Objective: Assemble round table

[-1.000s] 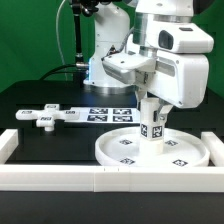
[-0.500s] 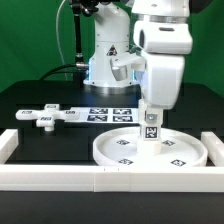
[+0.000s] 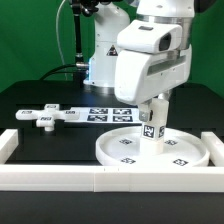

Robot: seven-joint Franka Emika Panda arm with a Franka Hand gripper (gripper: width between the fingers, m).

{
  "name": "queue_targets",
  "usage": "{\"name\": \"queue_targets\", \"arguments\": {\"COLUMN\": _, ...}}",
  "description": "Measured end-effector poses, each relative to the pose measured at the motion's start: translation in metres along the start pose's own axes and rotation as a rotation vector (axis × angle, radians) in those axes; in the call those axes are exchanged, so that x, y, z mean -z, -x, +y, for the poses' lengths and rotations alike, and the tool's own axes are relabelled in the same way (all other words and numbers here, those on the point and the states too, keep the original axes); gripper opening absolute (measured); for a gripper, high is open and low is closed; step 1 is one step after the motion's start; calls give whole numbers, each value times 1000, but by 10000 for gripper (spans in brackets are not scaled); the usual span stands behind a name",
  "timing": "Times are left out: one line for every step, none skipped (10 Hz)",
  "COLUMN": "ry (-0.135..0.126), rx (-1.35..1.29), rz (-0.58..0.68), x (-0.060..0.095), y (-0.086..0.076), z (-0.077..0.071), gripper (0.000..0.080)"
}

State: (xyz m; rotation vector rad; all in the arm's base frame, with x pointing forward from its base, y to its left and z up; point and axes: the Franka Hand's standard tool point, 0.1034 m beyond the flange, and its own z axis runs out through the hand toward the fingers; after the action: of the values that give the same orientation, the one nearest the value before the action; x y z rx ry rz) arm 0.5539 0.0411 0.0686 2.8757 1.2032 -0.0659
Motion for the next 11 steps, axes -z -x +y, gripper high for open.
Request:
{"name": "queue_targets", "arguments": {"ry": 0, "rx": -51, "rz": 0, "x": 0, "y": 0, "z": 0, "gripper": 409}}
{"name": "queue_targets", "arguments": {"ry": -2, "rx": -116, "rz": 1, "x": 0, "y": 0, "z": 0, "gripper": 409}}
{"name": "queue_targets", "arguments": {"ry": -3, "rx": -190, "rz": 2, "x": 0, "y": -1, "z": -1, "gripper": 409}}
{"name": "queue_targets", "arguments": {"ry": -4, "rx": -243, "rz": 3, "x": 0, "y": -1, "z": -1, "gripper": 409}}
{"name": "queue_targets", "arguments": {"ry": -8, "rx": -288, "rz": 4, "x": 0, "y": -1, "z": -1, "gripper": 409}}
{"name": "queue_targets", "arguments": {"ry": -15, "rx": -399, "rz": 7, "x": 0, "y": -1, "z": -1, "gripper": 409}}
{"name": "queue_targets", "arguments": {"ry": -27, "rx": -540, "rz": 12, "x": 0, "y": -1, "z": -2, "gripper": 409}}
{"name": "queue_targets", "arguments": {"ry": -40, "rx": -708, "rz": 25, "x": -1, "y": 0, "z": -2, "gripper": 409}}
{"name": "queue_targets", "arguments": {"ry": -49, "rx": -778, "rz": 26, "x": -1, "y": 0, "z": -2, "gripper": 409}}
{"name": "queue_targets", "arguments": {"ry": -72, "rx": -914, "rz": 28, "x": -1, "y": 1, "z": -2, "gripper": 409}}
{"name": "queue_targets", "arguments": {"ry": -100, "rx": -1039, "rz": 31, "x": -1, "y": 1, "z": -2, "gripper": 409}}
